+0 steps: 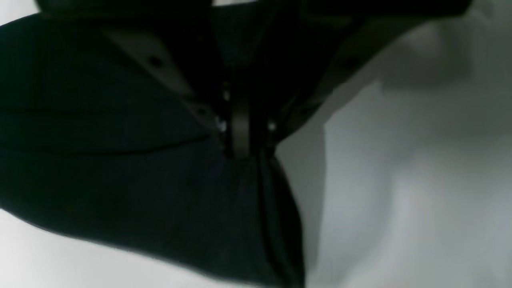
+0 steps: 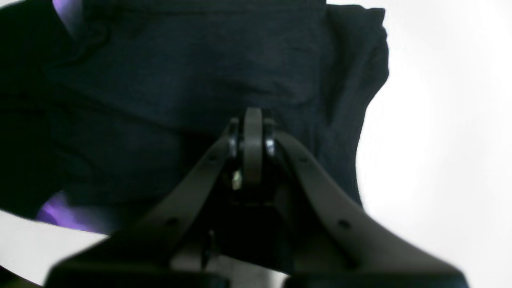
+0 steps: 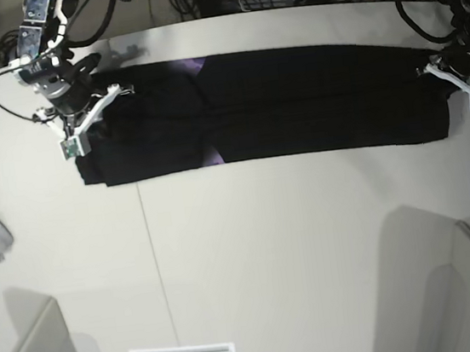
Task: Fold the T-shirt properly
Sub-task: 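Grasp the strip end with the left gripper and push it inward, then fold the strip end with the left gripper toward the right gripper, then release the strip end and regrasp both strip ends with both grippers, then lift the strip end with the right gripper and fold it toward the left gripper, then press the folded end down with the right gripper while the left gripper withdraws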
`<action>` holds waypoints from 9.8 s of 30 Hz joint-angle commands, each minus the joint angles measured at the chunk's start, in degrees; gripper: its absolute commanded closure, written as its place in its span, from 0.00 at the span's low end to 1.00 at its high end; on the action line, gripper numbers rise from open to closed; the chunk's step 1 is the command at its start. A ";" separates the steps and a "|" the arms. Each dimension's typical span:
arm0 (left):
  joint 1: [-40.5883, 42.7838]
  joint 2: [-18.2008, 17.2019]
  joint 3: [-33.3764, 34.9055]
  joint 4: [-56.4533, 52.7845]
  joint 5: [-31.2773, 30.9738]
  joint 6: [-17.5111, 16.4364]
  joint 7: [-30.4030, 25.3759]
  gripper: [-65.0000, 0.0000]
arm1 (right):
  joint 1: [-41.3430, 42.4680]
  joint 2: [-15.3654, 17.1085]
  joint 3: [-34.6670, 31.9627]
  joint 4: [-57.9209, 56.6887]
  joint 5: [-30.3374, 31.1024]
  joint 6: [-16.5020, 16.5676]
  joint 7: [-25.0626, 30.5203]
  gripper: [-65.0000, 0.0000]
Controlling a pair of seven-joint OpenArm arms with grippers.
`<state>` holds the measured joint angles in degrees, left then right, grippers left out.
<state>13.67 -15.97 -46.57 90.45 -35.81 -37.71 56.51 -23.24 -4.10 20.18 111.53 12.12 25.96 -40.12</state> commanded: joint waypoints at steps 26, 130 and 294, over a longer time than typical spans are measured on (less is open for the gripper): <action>4.39 15.92 36.85 20.97 15.29 6.81 -1.26 1.00 | 1.40 -0.08 9.66 1.13 10.87 -0.07 0.95 1.00; -5.72 14.96 65.69 12.09 14.93 11.56 -0.91 0.43 | 2.19 -0.17 9.75 0.78 10.87 -0.07 0.87 1.00; 12.22 8.80 4.76 18.42 15.02 13.58 -10.05 1.00 | 9.84 -2.54 -17.59 -8.80 32.94 -16.77 -13.99 1.00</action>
<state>25.74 -6.63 -41.32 107.85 -20.36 -23.99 47.40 -13.63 -6.48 2.63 101.86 43.92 8.95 -54.74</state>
